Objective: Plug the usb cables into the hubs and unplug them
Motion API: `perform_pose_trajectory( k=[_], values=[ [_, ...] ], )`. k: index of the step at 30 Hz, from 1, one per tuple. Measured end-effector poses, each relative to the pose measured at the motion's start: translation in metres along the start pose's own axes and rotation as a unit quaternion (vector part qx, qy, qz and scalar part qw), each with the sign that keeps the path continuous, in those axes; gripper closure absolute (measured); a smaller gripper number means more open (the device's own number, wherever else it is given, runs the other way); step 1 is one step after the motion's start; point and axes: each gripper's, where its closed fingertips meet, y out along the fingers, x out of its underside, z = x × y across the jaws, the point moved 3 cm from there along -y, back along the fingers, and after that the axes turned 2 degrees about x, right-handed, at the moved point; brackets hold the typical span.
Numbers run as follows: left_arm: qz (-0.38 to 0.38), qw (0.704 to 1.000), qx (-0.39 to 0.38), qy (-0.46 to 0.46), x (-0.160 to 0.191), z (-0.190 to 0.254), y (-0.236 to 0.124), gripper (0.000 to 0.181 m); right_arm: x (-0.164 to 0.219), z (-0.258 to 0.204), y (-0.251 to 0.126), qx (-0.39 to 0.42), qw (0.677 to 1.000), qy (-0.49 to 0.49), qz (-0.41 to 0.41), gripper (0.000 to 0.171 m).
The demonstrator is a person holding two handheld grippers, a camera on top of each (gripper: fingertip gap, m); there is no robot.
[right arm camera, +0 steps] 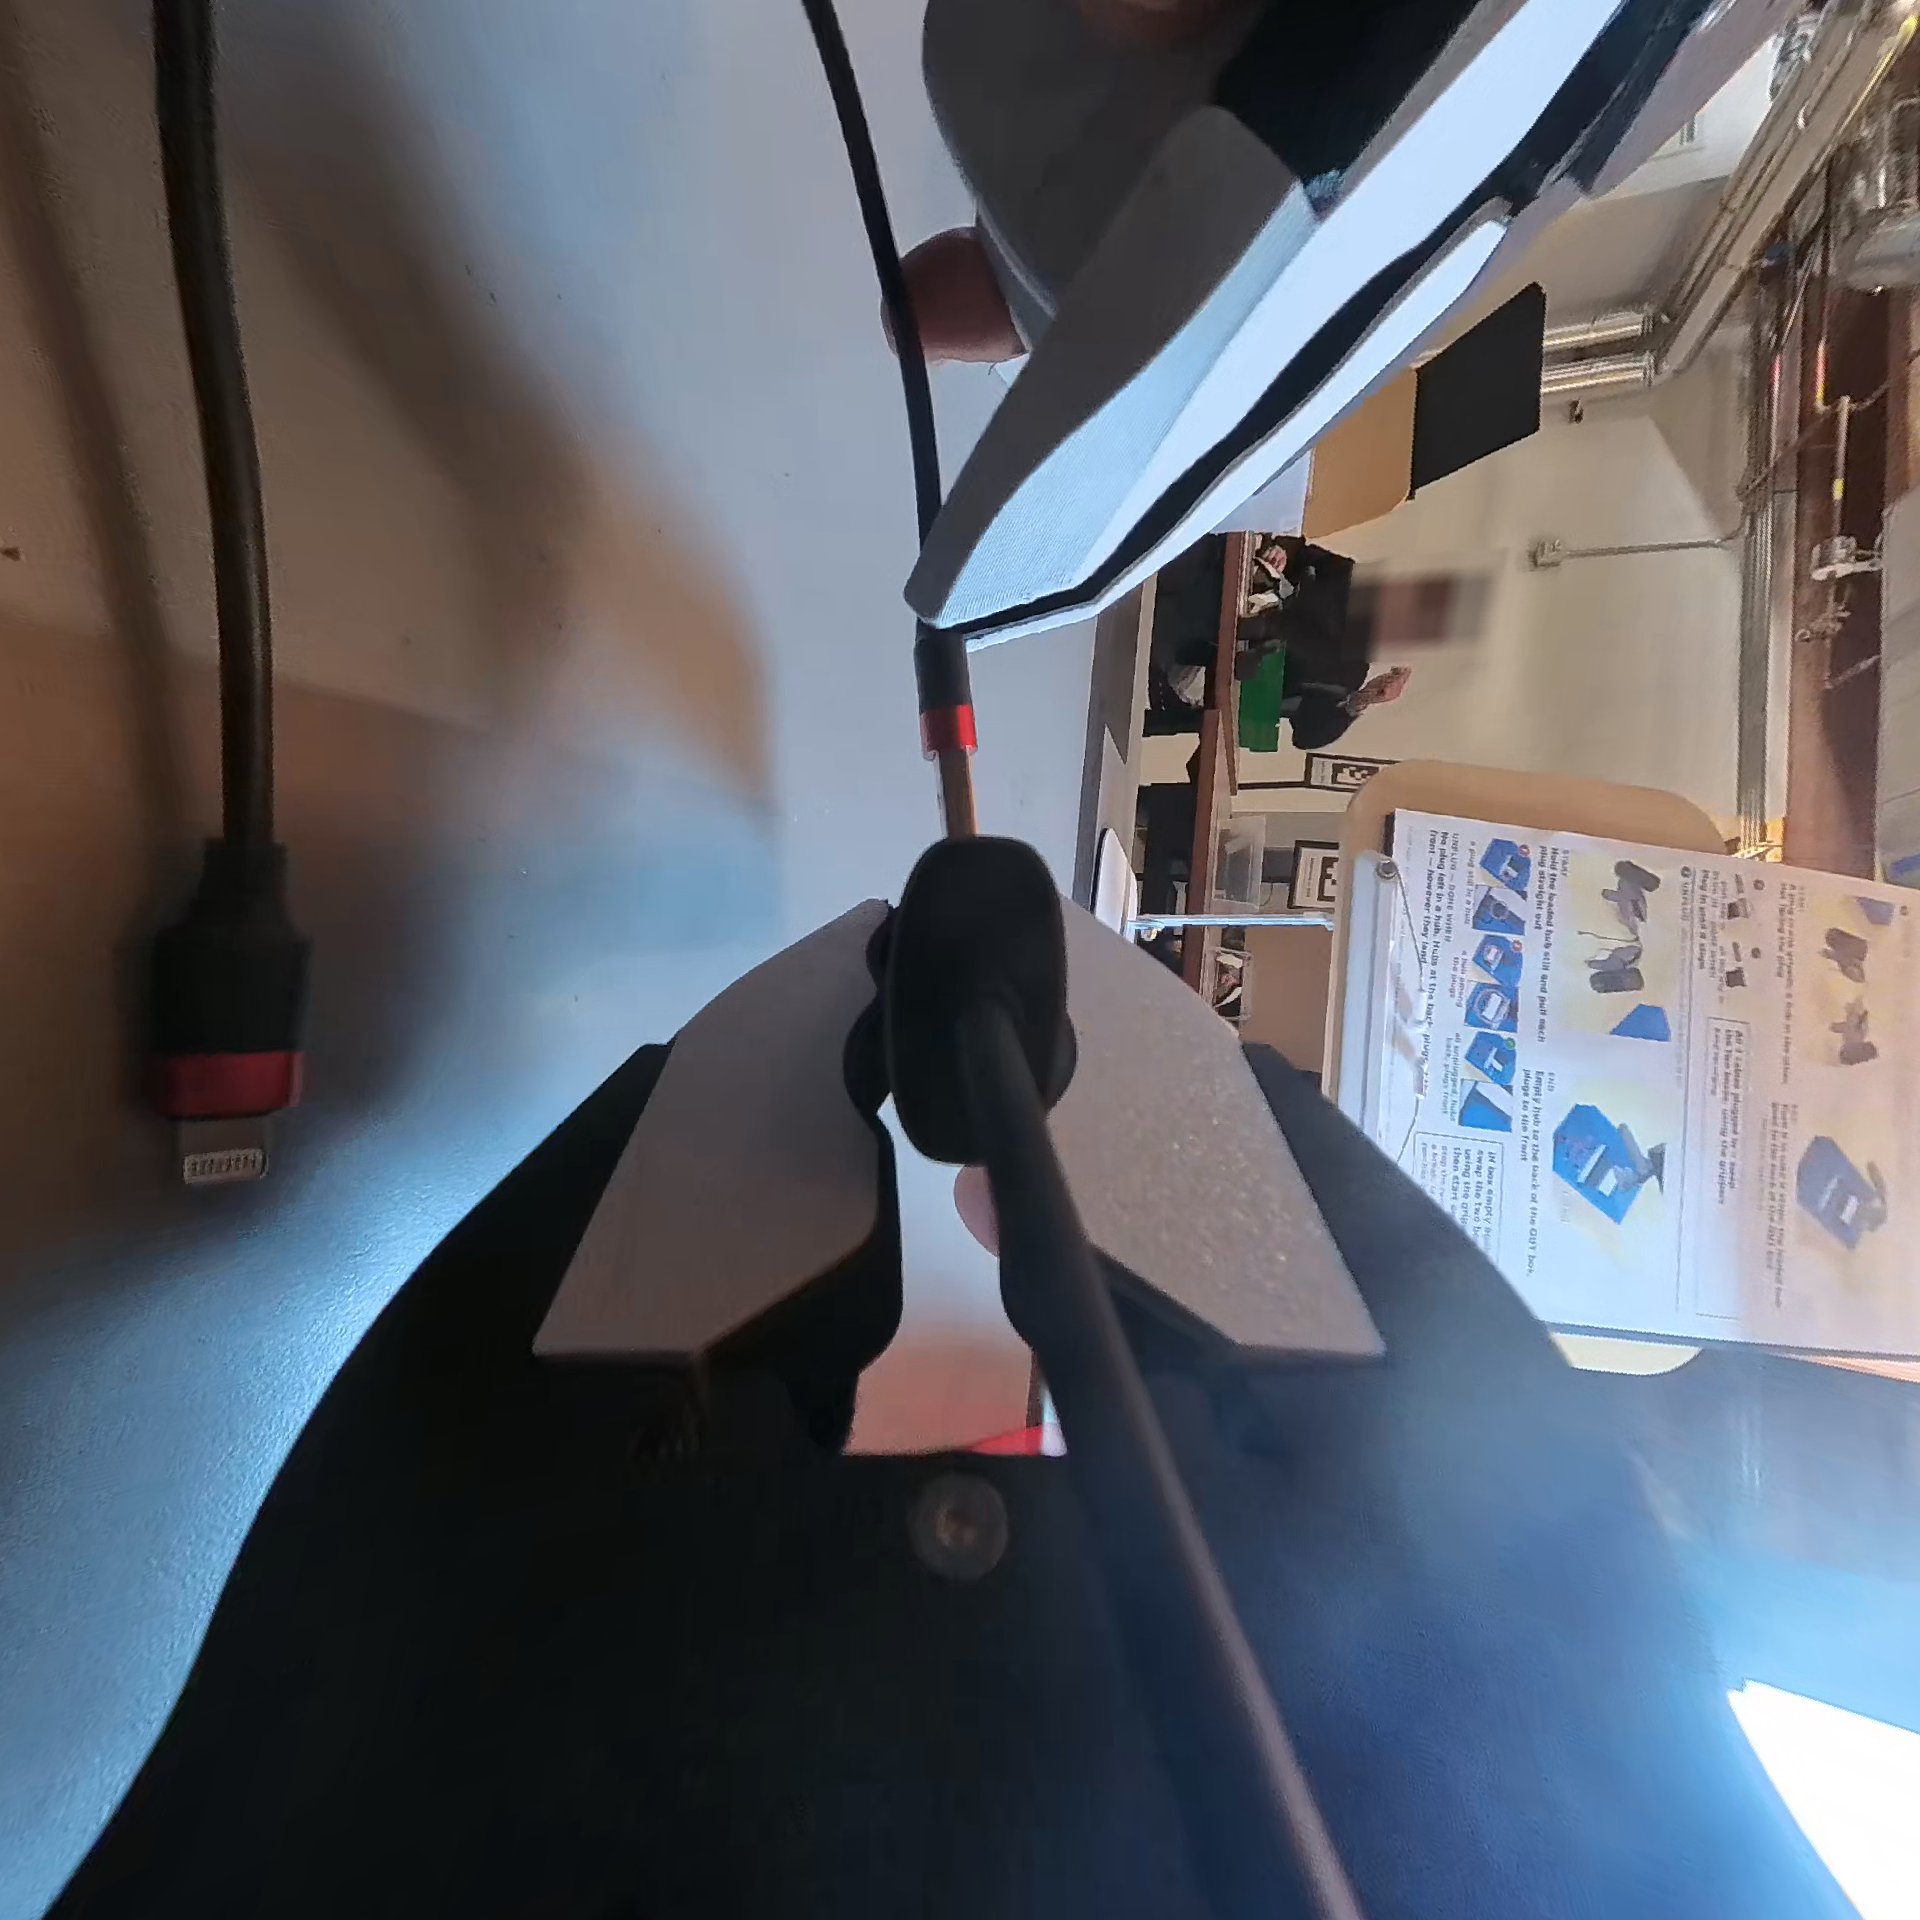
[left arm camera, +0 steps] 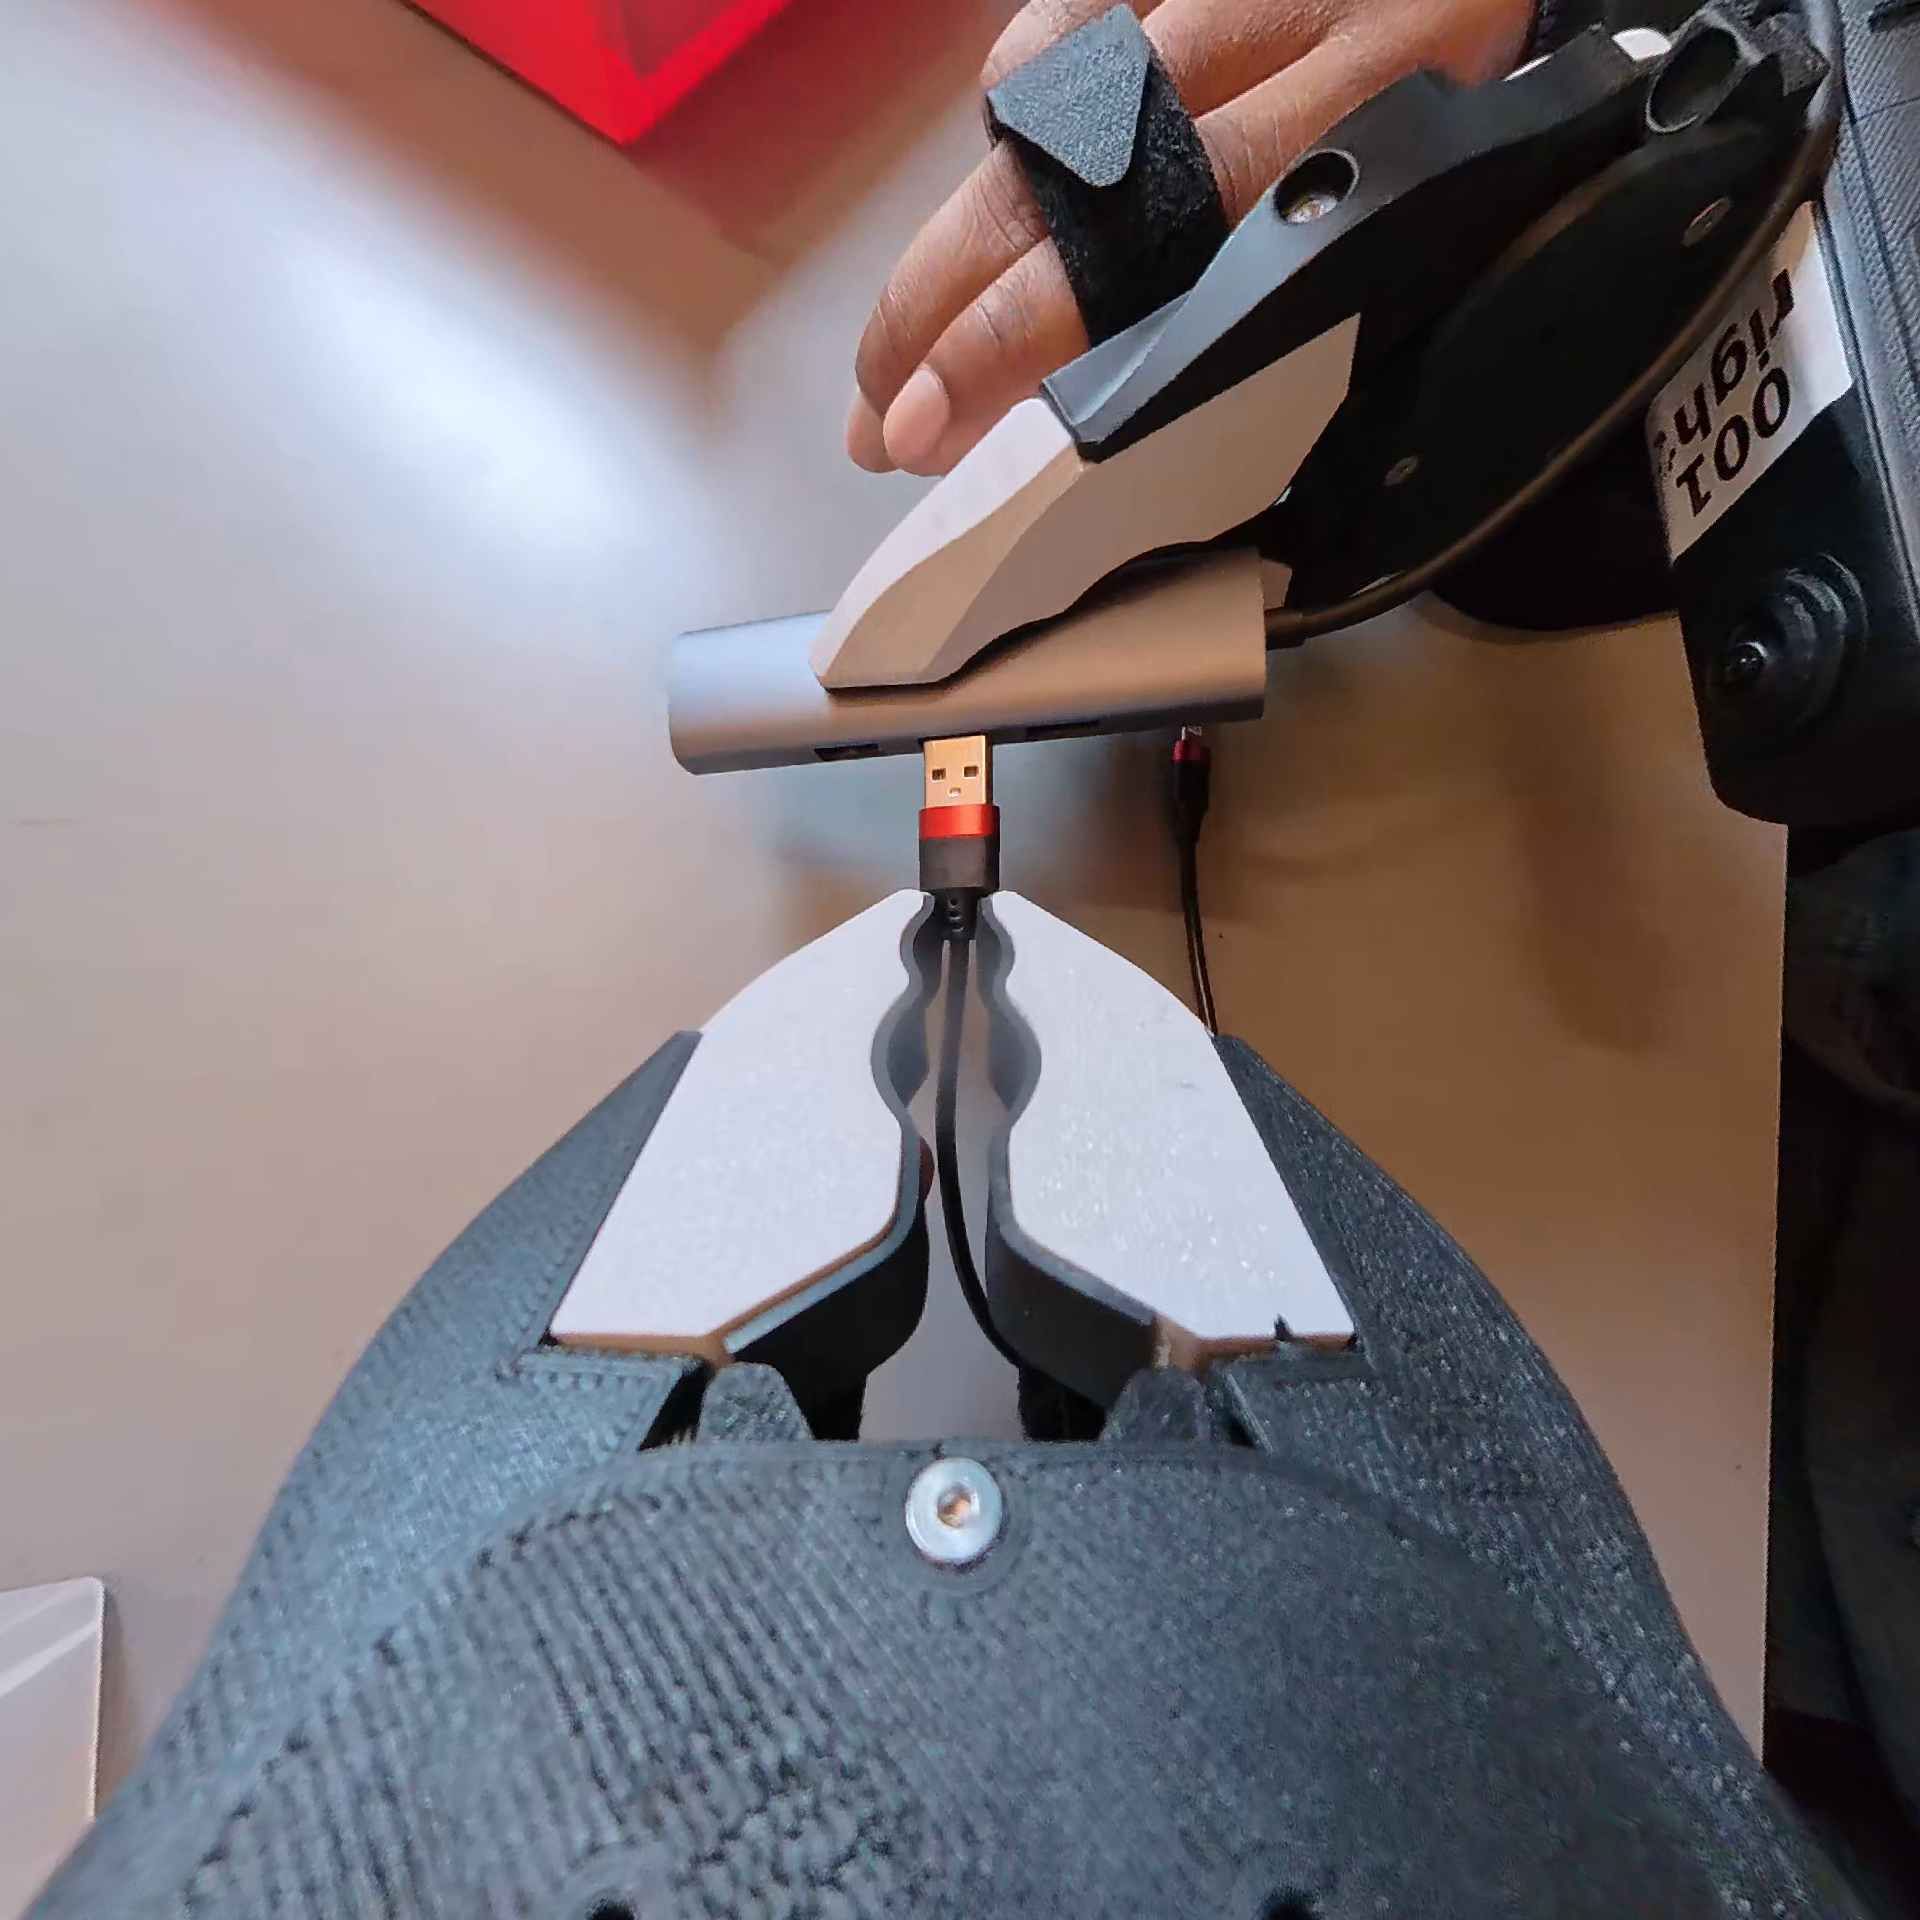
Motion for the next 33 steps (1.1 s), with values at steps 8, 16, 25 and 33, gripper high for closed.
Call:
perform_pose_trajectory(
  k=[8,16,25,33],
  values=[
    [-0.026,1.000,0.011,0.006,0.008,0.002,0.004,0.175,-0.006,-0.004,0.000,-0.006,1.000,-0.028,0.001,0.153],
    [-0.053,0.998,0.023,0.008,0.015,0.005,0.006,0.175,-0.013,-0.009,0.000,-0.017,0.999,-0.048,0.006,0.153],
    [0.003,0.995,0.087,-0.045,0.008,0.005,0.002,0.176,-0.013,-0.003,-0.005,-0.012,0.999,-0.033,0.010,0.153],
    [0.028,0.989,0.127,-0.075,0.009,0.003,0.004,0.175,-0.011,-0.003,-0.007,-0.021,0.999,-0.035,0.003,0.154]
  ],
)
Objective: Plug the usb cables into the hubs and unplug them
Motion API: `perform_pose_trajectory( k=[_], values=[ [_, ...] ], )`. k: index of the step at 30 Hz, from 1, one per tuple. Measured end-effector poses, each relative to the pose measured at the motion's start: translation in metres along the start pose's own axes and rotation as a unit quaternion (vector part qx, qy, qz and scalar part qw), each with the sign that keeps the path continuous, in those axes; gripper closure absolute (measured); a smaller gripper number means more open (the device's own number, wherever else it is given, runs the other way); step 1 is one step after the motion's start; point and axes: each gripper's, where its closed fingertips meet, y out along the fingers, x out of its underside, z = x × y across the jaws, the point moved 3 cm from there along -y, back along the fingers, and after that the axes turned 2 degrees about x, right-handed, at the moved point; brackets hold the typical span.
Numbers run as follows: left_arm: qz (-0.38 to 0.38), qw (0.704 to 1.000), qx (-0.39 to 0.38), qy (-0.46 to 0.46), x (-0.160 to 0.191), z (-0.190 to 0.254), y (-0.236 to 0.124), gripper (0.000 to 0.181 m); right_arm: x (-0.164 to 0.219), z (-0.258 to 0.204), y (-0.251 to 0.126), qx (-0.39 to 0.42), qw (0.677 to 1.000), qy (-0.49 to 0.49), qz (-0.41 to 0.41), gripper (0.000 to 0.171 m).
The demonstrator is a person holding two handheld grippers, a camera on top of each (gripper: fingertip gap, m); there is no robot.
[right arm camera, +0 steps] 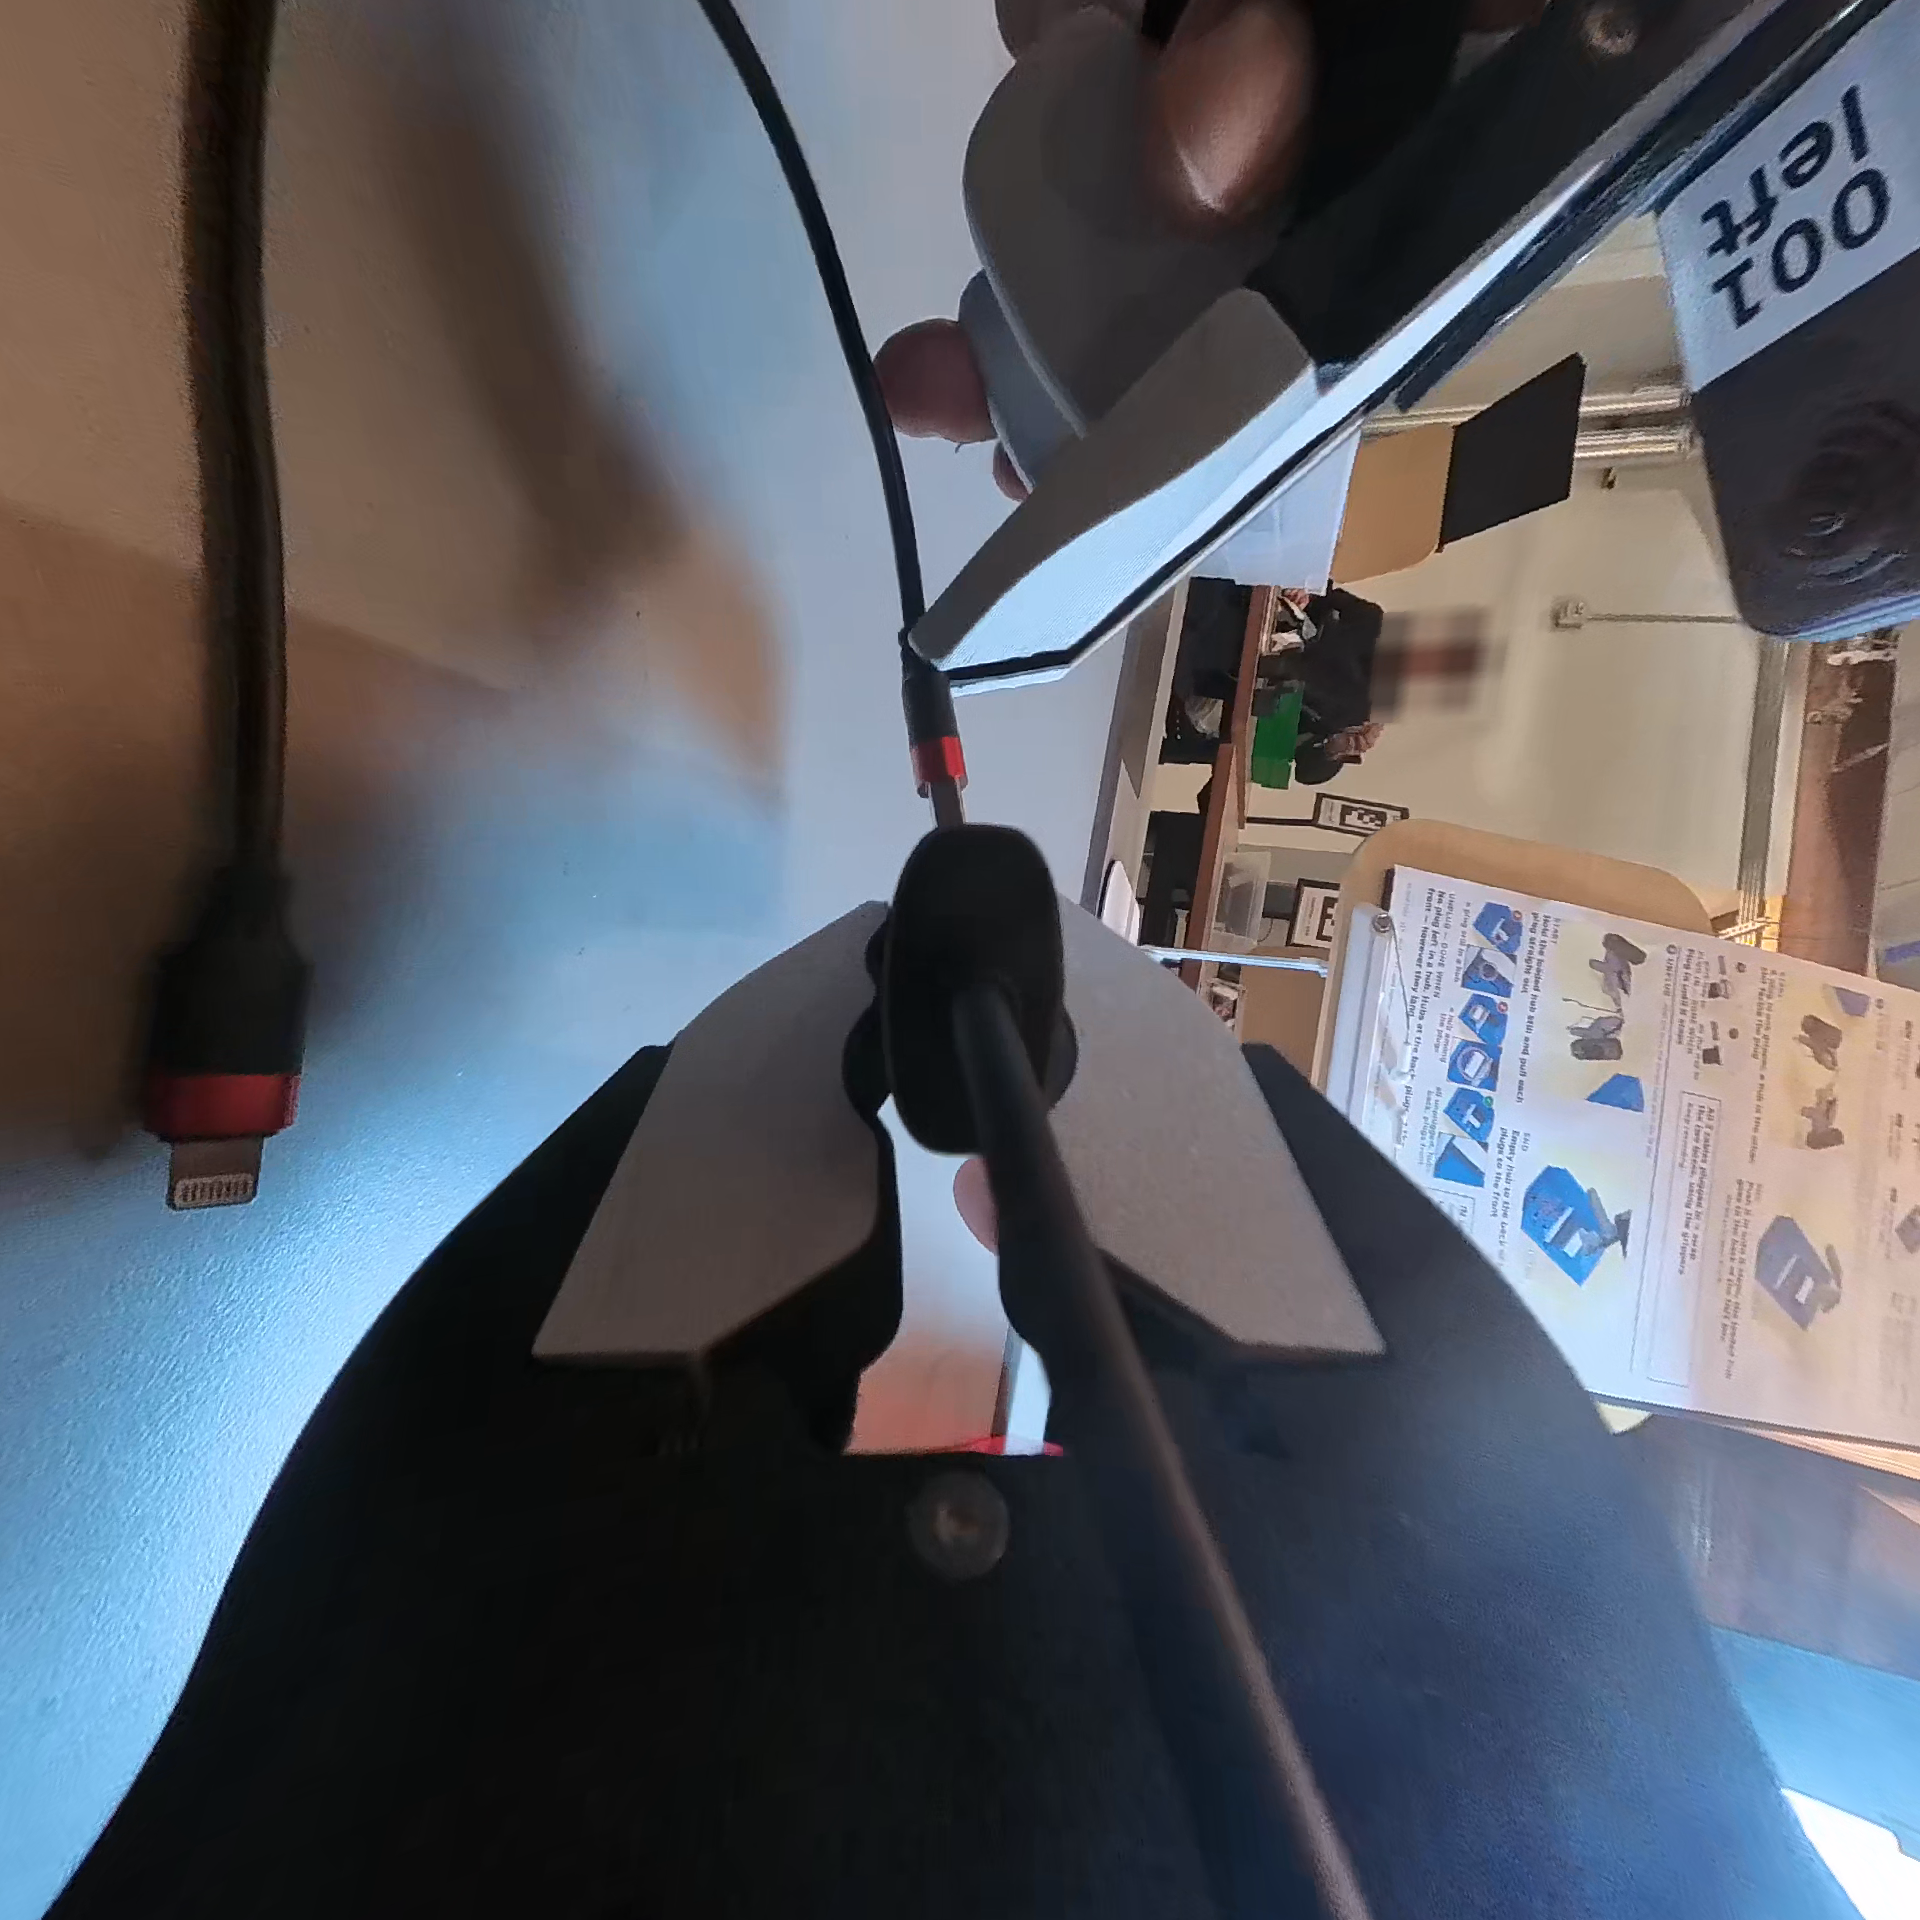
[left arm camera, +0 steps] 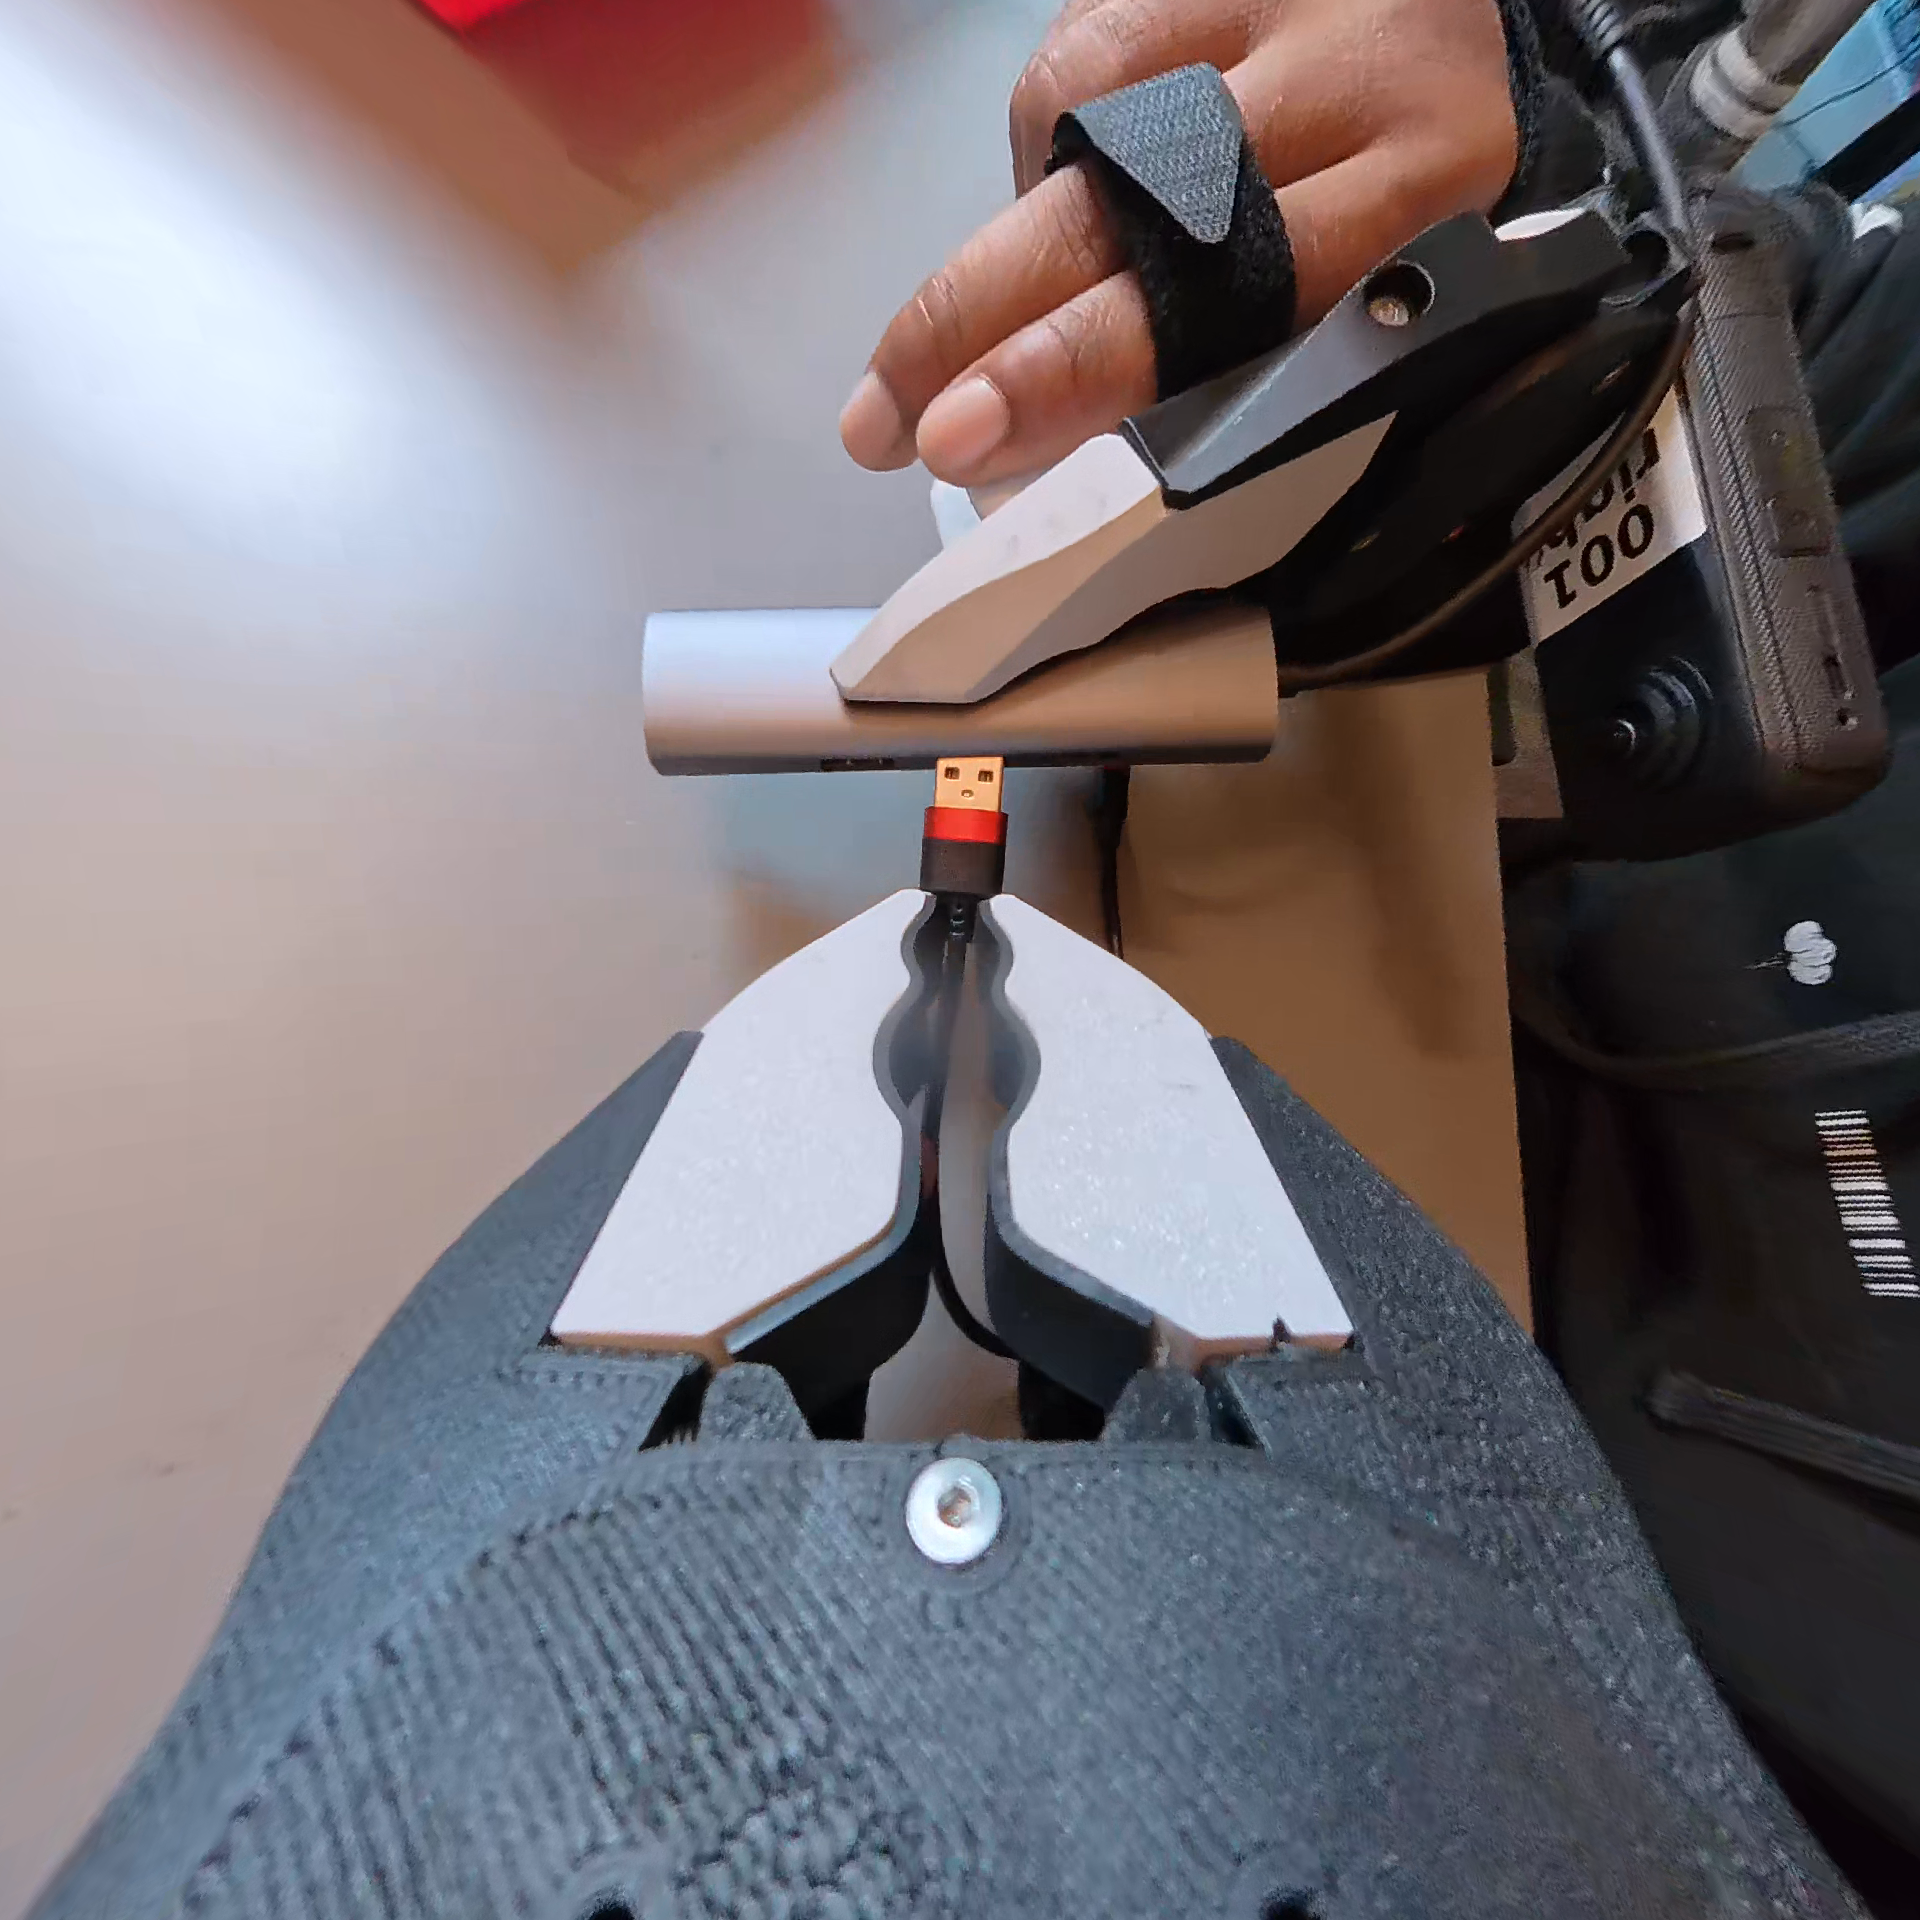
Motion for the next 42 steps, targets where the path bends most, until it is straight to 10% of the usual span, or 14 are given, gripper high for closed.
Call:
perform_pose_trajectory(
  k=[17,30,36,42],
  values=[
    [0.014,0.999,0.047,-0.020,0.001,0.005,0.007,0.176,0.000,-0.004,-0.004,-0.032,0.999,0.011,0.012,0.154],
    [0.176,0.983,0.025,0.036,-0.038,0.011,-0.046,0.159,0.009,0.018,-0.007,-0.015,0.974,0.215,0.074,0.153],
    [0.367,0.930,-0.013,0.020,-0.055,-0.017,-0.115,0.161,0.008,0.048,-0.022,-0.035,0.885,0.425,0.185,0.154],
    [0.292,0.940,-0.063,0.162,-0.059,0.018,-0.090,0.154,0.005,0.066,-0.033,-0.098,0.760,0.579,0.277,0.153]
  ],
)
